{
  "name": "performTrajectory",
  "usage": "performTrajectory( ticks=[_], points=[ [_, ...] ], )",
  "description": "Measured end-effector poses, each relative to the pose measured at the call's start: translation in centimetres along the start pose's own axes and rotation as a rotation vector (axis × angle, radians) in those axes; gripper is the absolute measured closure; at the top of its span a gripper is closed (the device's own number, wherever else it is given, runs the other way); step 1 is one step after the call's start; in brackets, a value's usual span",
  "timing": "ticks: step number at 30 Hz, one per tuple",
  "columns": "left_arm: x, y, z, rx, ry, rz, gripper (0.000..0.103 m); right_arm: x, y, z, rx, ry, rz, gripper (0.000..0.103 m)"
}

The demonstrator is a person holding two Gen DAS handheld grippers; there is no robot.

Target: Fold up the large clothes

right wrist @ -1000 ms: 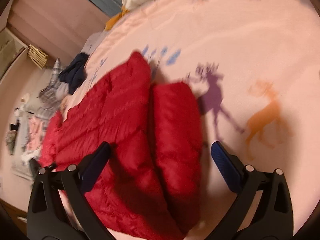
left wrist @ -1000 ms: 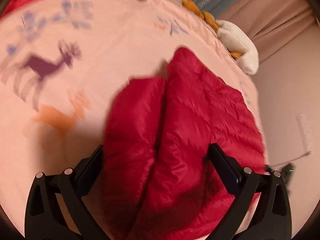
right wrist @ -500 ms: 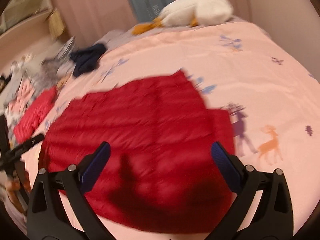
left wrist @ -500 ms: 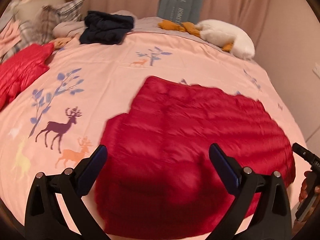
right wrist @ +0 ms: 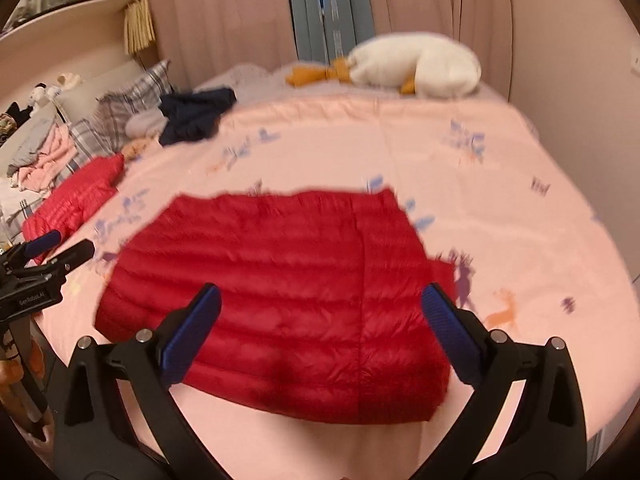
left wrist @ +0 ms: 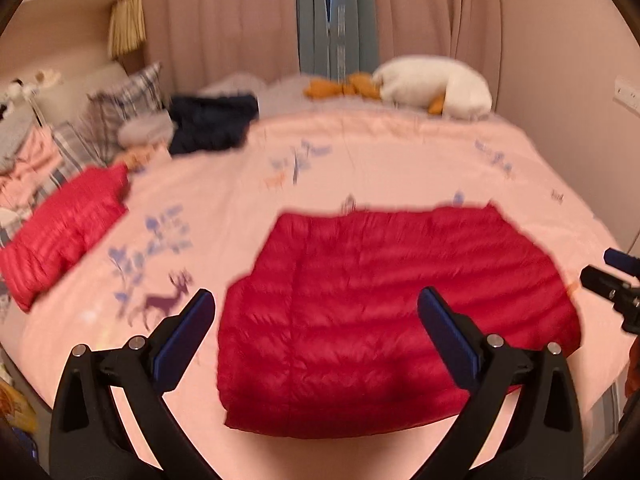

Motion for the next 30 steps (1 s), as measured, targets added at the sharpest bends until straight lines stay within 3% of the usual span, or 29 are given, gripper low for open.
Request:
performTrajectory(
  ticks=[10, 15, 20, 30],
  points=[
    [1.6, 10.5, -4.9, 0.155, -0.008, -0.100, 0.001, -2.1, 9.8, -4.2, 0.159, 0.020, 0.041, 0.002],
    [2.8, 14.0, -5.5, 0.206, -0.011, -0.032, 0.001, -3.6, 13.5, -4.7, 0.251, 0.059, 0.025, 0.002],
    [3.5, 14.1, -4.1, 0.176, -0.020, -0.092, 0.001, -4.5, 14.1, -2.7, 0.264, 0.077, 0.055, 0.002],
    [3.4, 10.6, 0.1, 0.034, -0.002, -0.079, 0.001, -4.5, 11.1, 1.1, 0.186, 0.036, 0.112, 0.002]
  ],
)
Point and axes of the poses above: each gripper's, at about its wrist camera, not at the fingertips, and y roughly against the way its jaws point, x to its right, z to its underside, the point moved 4 cm from there along -y, roughly the way its jaws point, and after that the axes turned 2 degrees about z, right-handed, at the moved point
